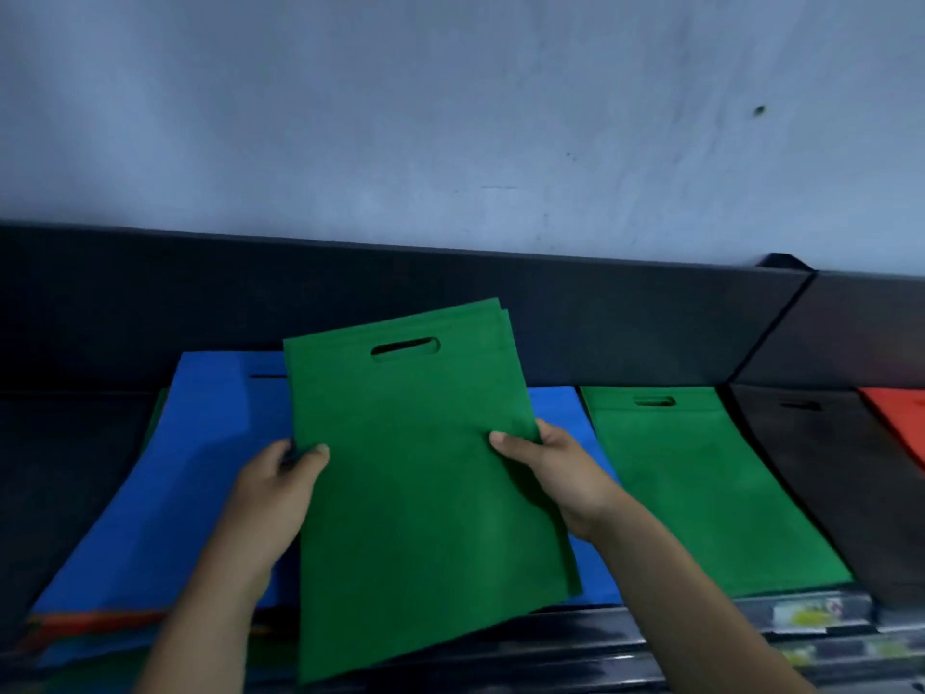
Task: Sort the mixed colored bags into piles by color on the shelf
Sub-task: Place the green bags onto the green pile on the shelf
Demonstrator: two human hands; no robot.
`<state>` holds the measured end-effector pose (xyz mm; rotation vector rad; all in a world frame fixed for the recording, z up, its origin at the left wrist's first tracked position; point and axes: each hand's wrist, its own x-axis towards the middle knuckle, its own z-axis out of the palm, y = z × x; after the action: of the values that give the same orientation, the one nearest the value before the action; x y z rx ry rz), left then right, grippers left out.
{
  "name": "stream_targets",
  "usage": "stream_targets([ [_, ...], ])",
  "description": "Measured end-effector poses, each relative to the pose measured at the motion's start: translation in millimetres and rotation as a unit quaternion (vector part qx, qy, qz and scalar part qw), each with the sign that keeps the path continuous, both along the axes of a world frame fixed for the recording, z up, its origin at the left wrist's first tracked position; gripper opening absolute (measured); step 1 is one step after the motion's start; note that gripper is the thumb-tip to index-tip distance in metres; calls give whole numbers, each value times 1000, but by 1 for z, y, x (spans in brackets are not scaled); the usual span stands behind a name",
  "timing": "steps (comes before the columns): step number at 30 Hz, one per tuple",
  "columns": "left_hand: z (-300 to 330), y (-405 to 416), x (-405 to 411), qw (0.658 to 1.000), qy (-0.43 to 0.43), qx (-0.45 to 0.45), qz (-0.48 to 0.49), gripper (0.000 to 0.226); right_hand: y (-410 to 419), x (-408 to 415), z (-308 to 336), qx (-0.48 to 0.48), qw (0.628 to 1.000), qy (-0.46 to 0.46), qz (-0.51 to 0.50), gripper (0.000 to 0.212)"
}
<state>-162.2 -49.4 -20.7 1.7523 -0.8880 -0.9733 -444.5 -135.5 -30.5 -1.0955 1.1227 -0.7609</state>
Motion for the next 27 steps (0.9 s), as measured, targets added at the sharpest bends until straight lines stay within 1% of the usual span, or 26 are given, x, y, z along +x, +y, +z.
stream_targets([
  [2,4,-7,-36,999,-16,-9,-39,13,-2,-33,2,-5,1000,15,-22,25],
  [6,4,-25,-110,996,-22,-6,-85,11,-3,-101,8,-39,993,97,-57,19],
  [9,0,-42,-168,994,-15,9,-108,7,-6,-155,12,-67,982,151,-95,12],
  [11,0,-52,-212,993,-12,-2,-114,5,-11,-195,12,-86,968,198,-130,5],
  [13,0,-62,-254,992,-15,-5,-121,11,-19,-236,7,-99,952,242,-157,10],
  [14,-2,-67,-270,992,-24,0,-126,21,-22,-252,4,-99,948,256,-163,10],
  [15,-4,-72,-289,991,-41,6,-128,36,-25,-271,2,-98,945,264,-168,13],
  [16,-8,-77,-305,990,-57,17,-125,50,-28,-288,-1,-96,943,271,-167,21],
  [17,-10,-82,-320,990,-67,30,-122,60,-30,-304,-4,-95,943,275,-160,23],
  [18,-13,-86,-334,989,-67,39,-123,64,-33,-317,-6,-94,945,274,-152,20],
  [21,-20,-94,-366,986,-100,44,-126,64,-39,-338,-10,-98,950,272,-115,13],
  [23,-26,-98,-380,985,-133,51,-103,63,-46,-347,-16,-106,949,284,-82,11],
  [26,-30,-97,-389,976,-194,60,-84,68,-56,-355,-31,-128,934,327,-59,8],
  [27,-31,-97,-389,970,-219,65,-86,69,-60,-356,-38,-135,927,346,-53,13],
])
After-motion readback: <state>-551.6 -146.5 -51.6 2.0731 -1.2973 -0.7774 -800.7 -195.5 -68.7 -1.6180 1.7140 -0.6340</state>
